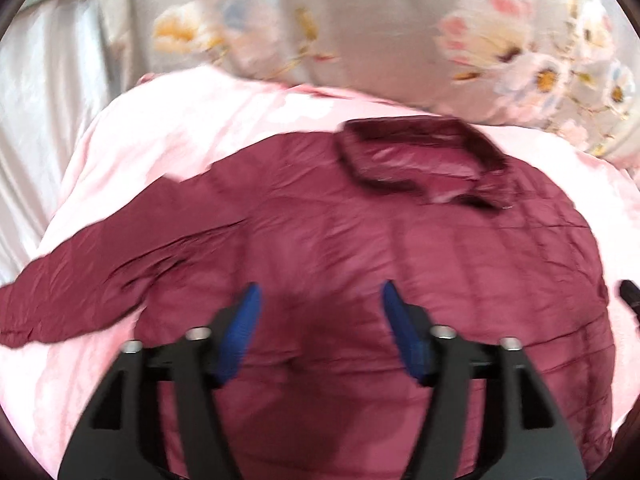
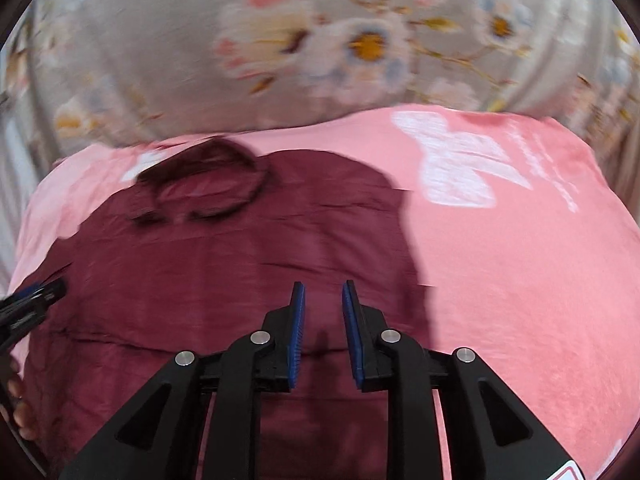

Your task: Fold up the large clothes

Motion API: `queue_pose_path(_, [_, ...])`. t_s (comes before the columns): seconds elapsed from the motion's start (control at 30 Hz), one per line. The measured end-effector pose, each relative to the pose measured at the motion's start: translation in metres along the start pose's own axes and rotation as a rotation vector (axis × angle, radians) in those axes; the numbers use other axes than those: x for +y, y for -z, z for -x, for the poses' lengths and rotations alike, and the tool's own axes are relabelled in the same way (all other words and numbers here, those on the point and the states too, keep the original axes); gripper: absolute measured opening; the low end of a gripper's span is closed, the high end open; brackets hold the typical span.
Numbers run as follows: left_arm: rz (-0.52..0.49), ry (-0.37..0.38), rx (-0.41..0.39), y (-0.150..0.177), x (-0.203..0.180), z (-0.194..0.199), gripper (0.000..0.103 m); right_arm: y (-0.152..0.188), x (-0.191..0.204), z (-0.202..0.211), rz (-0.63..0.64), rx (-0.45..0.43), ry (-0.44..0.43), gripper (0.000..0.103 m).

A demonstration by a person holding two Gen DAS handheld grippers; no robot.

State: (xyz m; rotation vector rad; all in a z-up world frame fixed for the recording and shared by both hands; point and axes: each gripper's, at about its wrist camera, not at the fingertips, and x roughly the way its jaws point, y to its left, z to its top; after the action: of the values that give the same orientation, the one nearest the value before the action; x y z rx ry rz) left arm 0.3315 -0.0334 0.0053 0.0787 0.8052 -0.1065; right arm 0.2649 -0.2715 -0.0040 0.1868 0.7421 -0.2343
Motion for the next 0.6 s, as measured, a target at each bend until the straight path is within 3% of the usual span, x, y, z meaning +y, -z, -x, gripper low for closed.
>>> queue_pose_path(0.13, [-0.054, -0.042, 0.042, 0.006, -0.034, -0.028, 0.065, 0.008, 0.053, -0.023, 0.053, 0.067, -0.095, 0.021])
queue_pose_path(0.27, [-0.023, -0.072, 0.081, 0.021, -0.034, -0.053, 0.065, 0.021, 0.085, -0.040, 0.103, 0.104, -0.112, 0.021])
queue_pose_path(0.43, [0.001, -0.060, 0.069, 0.034, -0.027, -0.060, 0.066, 0.030, 0.085, -0.063, 0.083, 0.153, -0.128, 0.020])
queue_pose_path(0.6, [0.001, -0.066, 0.058, 0.037, -0.028, -0.061, 0.067, 0.038, 0.093, -0.064, 0.128, 0.126, -0.087, 0.020])
